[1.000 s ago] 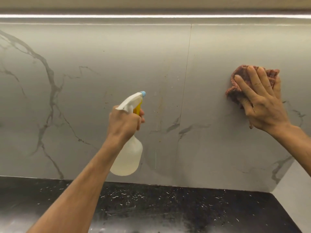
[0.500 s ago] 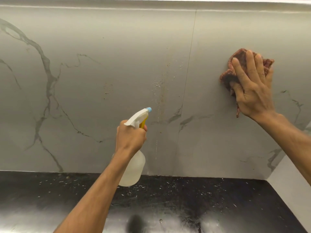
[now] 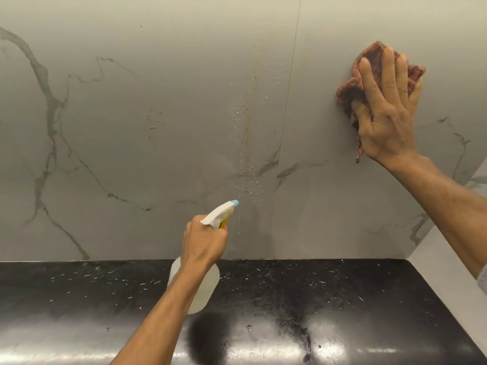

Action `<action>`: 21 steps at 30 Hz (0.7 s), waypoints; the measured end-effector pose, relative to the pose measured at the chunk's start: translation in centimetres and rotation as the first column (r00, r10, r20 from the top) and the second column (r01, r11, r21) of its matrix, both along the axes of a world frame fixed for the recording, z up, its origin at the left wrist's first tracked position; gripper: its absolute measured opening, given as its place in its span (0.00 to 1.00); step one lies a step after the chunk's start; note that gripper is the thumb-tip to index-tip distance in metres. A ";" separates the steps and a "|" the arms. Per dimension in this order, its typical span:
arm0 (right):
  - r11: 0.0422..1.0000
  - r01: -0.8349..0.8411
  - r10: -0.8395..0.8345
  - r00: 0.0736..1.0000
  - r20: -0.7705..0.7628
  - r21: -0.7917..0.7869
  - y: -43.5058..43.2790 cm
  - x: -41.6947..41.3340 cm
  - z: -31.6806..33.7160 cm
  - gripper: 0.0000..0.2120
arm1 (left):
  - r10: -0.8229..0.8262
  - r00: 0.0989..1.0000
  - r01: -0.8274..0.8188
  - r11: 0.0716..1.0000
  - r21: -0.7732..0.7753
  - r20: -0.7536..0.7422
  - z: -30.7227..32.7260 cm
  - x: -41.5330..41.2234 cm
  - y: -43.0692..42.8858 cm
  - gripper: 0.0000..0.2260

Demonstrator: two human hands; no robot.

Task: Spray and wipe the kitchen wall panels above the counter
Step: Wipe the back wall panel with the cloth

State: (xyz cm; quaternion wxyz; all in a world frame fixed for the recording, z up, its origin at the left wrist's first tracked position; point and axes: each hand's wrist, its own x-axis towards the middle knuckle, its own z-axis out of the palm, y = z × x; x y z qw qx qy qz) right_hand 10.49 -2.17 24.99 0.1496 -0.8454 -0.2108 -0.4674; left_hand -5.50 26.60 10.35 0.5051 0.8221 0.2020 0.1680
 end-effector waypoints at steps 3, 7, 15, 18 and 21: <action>1.000 0.015 -0.015 1.000 0.008 -0.010 0.0 0.0 -0.1 0.28 | -0.074 0.997 0.072 0.996 -0.059 -0.038 -1.1 -0.3 -0.2 0.07; 1.000 0.020 -0.020 1.000 0.020 -0.013 0.0 0.1 -0.2 0.28 | -0.031 0.998 0.032 0.999 0.004 -0.060 -2.8 -0.5 -0.4 0.06; 0.998 0.052 -0.050 0.998 0.049 -0.026 0.0 0.4 -0.3 0.27 | 0.045 0.994 -0.039 0.997 0.070 -0.097 -4.3 -0.5 -0.6 0.08; 0.998 0.065 -0.063 0.996 0.060 -0.023 0.2 0.5 -0.5 0.27 | 0.054 0.992 -0.050 0.998 0.039 -0.112 -4.9 -0.2 -0.3 0.07; 0.996 0.085 -0.084 0.994 0.065 -0.012 0.4 0.5 -0.7 0.27 | -0.002 0.983 0.013 0.998 0.058 -0.181 -5.4 -0.1 -0.3 0.04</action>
